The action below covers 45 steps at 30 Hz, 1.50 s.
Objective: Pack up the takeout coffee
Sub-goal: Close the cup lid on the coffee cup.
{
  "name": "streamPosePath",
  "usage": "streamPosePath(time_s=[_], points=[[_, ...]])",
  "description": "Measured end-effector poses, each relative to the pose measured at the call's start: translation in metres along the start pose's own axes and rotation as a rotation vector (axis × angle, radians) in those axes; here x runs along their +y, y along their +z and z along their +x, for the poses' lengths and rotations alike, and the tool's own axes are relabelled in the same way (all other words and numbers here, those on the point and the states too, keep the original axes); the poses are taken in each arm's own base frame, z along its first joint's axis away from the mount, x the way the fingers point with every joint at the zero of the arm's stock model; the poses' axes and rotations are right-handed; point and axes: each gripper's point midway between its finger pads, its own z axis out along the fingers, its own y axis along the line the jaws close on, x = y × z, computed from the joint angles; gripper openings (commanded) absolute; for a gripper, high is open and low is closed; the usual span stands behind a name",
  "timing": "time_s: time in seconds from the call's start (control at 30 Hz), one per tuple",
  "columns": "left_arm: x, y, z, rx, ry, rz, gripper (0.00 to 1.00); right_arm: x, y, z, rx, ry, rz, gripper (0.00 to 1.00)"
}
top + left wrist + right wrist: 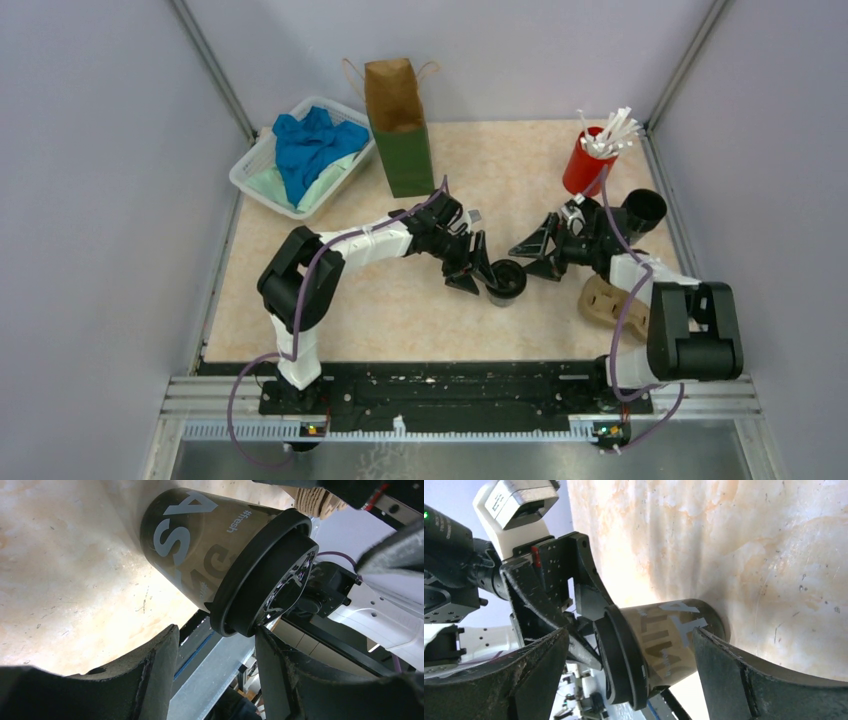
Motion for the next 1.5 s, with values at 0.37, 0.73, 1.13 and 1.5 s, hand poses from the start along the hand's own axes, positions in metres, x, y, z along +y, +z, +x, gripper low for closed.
streamPosePath(time_s=[0.37,0.73,1.13,1.5], points=[[0.000,0.000,0.000,0.001,0.001,-0.002,0.63,-0.002,-0.018,0.036,0.028,0.013,0.068,0.70],[0.001,0.000,0.000,0.003,0.002,0.005,0.62,-0.011,-0.002,0.045,0.092,0.121,-0.112,0.49],[0.001,-0.001,-0.001,0.002,0.008,-0.001,0.63,0.022,-0.009,-0.003,-0.019,-0.054,-0.061,0.80],[0.003,-0.004,-0.005,-0.005,0.005,0.001,0.63,-0.004,0.024,0.011,0.081,-0.008,-0.081,0.46]])
